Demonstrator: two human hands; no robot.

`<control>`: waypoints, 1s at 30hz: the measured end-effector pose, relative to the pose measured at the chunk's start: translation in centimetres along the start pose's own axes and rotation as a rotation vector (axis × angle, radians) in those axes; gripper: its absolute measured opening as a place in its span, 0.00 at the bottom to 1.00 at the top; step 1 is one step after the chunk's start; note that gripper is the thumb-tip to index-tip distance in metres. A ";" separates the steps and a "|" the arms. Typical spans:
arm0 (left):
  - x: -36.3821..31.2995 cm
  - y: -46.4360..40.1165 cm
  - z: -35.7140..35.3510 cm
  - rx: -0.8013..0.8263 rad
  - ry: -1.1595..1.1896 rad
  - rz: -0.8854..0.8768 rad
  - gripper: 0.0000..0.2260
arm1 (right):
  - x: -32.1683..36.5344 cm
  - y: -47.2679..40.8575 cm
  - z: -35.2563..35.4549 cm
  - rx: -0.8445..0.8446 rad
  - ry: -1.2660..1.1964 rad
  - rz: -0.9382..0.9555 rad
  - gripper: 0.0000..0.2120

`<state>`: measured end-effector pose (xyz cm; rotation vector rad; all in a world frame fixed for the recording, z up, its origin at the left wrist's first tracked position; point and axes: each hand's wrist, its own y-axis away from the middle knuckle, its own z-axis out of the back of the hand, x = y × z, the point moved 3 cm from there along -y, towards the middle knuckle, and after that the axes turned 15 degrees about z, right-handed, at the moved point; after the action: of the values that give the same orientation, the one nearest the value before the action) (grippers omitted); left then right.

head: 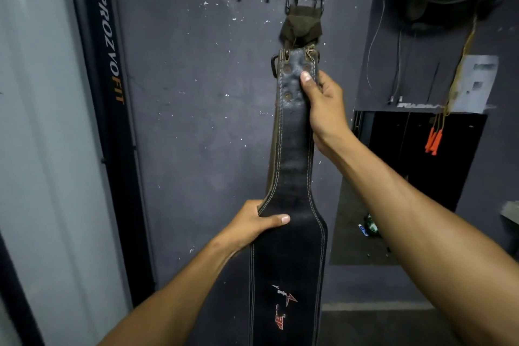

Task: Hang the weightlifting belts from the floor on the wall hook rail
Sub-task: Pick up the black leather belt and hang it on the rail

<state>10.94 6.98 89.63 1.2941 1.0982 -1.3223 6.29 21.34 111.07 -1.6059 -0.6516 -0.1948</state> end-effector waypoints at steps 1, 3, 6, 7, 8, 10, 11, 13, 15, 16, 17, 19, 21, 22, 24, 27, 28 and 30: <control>1.1 0.2 0.2 0.008 0.048 0.024 0.14 | -0.1 0.1 -0.1 0.006 -0.002 -0.007 0.12; 4.2 0.4 0.4 0.033 0.082 0.090 0.21 | 0.1 -0.1 -0.1 0.000 -0.010 -0.008 0.11; 8.3 0.3 0.3 -0.017 0.055 0.208 0.31 | 0.8 -1.0 0.1 -0.022 -0.029 0.009 0.10; 9.0 0.2 0.2 -0.060 0.060 0.220 0.33 | 1.0 -1.3 0.2 -0.021 -0.030 0.015 0.10; 9.2 0.1 0.0 -0.095 0.065 0.225 0.35 | 1.2 -1.6 0.2 -0.016 -0.029 0.020 0.09; 9.1 -0.4 -0.2 -0.121 0.066 0.226 0.37 | 1.5 -1.8 0.4 -0.014 -0.033 0.029 0.09; 9.0 -0.4 -0.4 -0.100 0.070 0.220 0.37 | 1.5 -1.9 0.5 -0.016 -0.039 0.034 0.09; 9.5 0.0 -0.6 -0.026 0.077 0.235 0.32 | 1.7 -2.0 0.7 -0.020 -0.046 0.042 0.09; 10.9 0.9 -0.9 0.013 0.017 0.267 0.26 | 1.8 -2.0 0.9 -0.018 -0.058 0.038 0.09; 11.7 1.3 -0.9 0.017 0.006 0.277 0.25 | 1.7 -2.1 0.9 -0.017 -0.063 0.033 0.09; 12.4 1.5 -0.7 0.001 0.005 0.283 0.24 | 1.7 -1.9 0.8 -0.016 -0.062 0.025 0.09; 12.4 1.2 -0.7 -0.045 0.002 0.291 0.23 | 1.4 -1.9 0.9 -0.005 -0.051 0.013 0.09; 11.7 0.7 -0.9 -0.046 -0.036 0.284 0.20 | 1.2 -2.1 1.4 -0.002 -0.042 0.005 0.09; 11.2 0.6 -1.0 -0.029 -0.055 0.272 0.19 | 1.2 -2.1 1.5 -0.007 -0.040 0.001 0.09; 9.5 0.8 -1.3 -0.009 -0.057 0.229 0.20 | 1.0 -1.9 1.8 0.001 -0.049 -0.017 0.09; 3.9 0.5 -1.8 -0.032 0.110 0.075 0.30 | -0.1 -0.8 1.7 0.047 -0.054 -0.063 0.09; 1.5 0.0 -1.7 -0.045 0.152 0.015 0.31 | -0.6 -0.3 1.6 0.057 -0.055 -0.075 0.09; -3.6 -1.0 -1.7 -0.071 0.161 -0.084 0.26 | -1.7 0.8 1.5 0.080 -0.046 -0.087 0.11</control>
<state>10.15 8.92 93.20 1.3315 1.3119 -1.2452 4.96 22.25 109.32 -1.5096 -0.7566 -0.1944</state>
